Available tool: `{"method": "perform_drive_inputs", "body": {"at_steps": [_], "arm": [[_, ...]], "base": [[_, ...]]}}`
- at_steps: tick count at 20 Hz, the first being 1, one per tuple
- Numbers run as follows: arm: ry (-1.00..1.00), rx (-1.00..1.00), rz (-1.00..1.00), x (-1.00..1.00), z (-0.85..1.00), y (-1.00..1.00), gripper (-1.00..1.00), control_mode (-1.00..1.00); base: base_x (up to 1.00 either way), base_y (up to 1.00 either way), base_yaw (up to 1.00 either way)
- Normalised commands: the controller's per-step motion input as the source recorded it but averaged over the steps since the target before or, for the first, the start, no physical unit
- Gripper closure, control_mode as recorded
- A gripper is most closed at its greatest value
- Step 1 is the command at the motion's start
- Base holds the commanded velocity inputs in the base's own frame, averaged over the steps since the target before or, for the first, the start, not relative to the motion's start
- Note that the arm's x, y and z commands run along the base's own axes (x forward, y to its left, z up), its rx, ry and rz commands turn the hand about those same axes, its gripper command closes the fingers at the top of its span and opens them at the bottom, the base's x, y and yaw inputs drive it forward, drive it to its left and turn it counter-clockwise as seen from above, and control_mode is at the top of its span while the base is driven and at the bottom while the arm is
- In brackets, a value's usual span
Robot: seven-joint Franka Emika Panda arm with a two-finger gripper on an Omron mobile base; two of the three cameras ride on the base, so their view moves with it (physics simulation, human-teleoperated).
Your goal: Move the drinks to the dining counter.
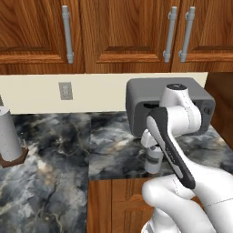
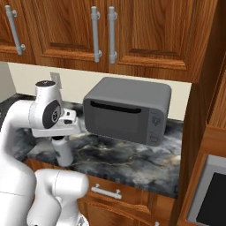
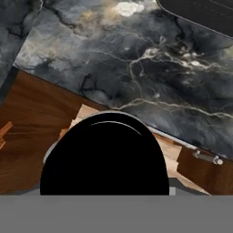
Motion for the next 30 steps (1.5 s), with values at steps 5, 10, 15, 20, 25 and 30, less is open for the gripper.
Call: {"method": "perform_drive_inputs", "body": {"at_steps": [5, 10, 15, 20, 25, 30], "arm": [[0.01, 0.00, -0.17, 0.00, 0.58, -0.17, 1.00, -1.00], [0.01, 0.00, -0.13, -0.04, 0.37, -0.07, 1.00, -1.00], [0.00, 0.00, 0.00, 0.00, 0.00, 0.00, 1.00, 1.00], [0.00, 0.00, 0.00, 0.00, 0.00, 0.00, 1.00, 1.00], [0.00, 0.00, 0.00, 0.00, 0.00, 0.00, 1.00, 1.00], [0.00, 0.00, 0.00, 0.00, 0.00, 0.00, 1.00, 1.00]], "base": [[0.00, 0.00, 0.00], [0.00, 0.00, 0.00], [-0.64, -0.17, -0.13], [-1.00, -0.24, -0.26], [-1.00, -0.03, -0.36], [-1.00, -0.10, -0.50]]}}
